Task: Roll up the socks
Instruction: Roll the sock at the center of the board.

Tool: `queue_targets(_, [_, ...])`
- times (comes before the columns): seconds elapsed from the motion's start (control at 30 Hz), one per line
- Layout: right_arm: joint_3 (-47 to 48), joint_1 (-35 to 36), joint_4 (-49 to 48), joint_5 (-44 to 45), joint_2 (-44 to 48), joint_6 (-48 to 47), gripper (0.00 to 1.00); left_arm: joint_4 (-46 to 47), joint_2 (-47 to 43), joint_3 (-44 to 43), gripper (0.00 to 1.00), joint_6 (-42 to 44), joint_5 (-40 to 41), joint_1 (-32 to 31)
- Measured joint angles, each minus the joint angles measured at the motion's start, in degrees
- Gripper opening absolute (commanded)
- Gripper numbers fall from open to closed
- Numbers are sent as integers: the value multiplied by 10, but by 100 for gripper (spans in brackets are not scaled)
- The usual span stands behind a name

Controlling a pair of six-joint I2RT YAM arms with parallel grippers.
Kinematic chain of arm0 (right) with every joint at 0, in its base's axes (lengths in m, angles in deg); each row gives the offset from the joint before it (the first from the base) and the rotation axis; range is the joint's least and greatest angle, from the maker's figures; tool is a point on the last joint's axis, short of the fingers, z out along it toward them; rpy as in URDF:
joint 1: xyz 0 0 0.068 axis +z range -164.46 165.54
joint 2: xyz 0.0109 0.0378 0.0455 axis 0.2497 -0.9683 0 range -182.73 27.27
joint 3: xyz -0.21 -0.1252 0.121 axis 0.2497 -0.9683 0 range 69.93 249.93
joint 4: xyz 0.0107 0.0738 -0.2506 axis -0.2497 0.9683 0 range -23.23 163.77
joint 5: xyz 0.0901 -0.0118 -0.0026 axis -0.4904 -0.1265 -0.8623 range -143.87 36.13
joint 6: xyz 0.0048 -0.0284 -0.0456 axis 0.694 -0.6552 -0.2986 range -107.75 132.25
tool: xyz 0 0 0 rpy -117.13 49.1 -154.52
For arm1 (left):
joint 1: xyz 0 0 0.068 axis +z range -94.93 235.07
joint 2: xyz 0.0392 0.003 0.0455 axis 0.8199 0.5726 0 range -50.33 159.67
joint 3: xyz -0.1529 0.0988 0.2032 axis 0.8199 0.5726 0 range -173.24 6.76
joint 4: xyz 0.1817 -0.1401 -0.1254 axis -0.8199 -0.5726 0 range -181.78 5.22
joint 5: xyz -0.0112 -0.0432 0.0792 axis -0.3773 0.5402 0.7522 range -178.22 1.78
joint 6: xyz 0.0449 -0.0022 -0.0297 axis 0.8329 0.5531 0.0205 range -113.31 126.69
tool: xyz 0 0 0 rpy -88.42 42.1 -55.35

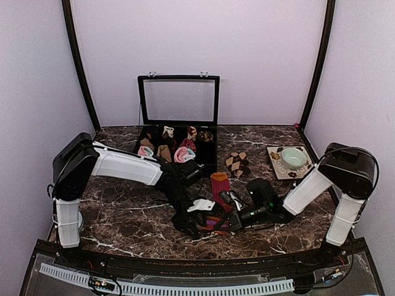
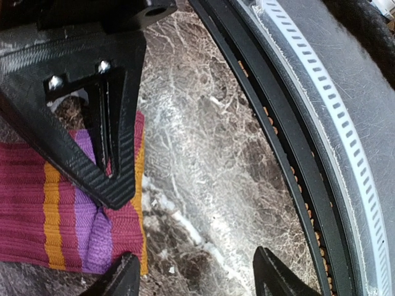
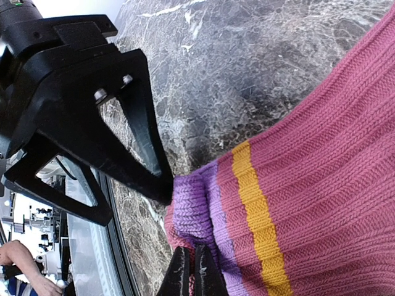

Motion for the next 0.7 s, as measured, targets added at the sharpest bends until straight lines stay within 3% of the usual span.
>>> queue_targets(0.33, [0,-3,-5,-6,-4,9,0,18,4,0,57,5,-19,-4])
queue_targets(0.7, [-8,-4,-24,-6,-7,17,0,44,5,-12,59,4,-2,-10])
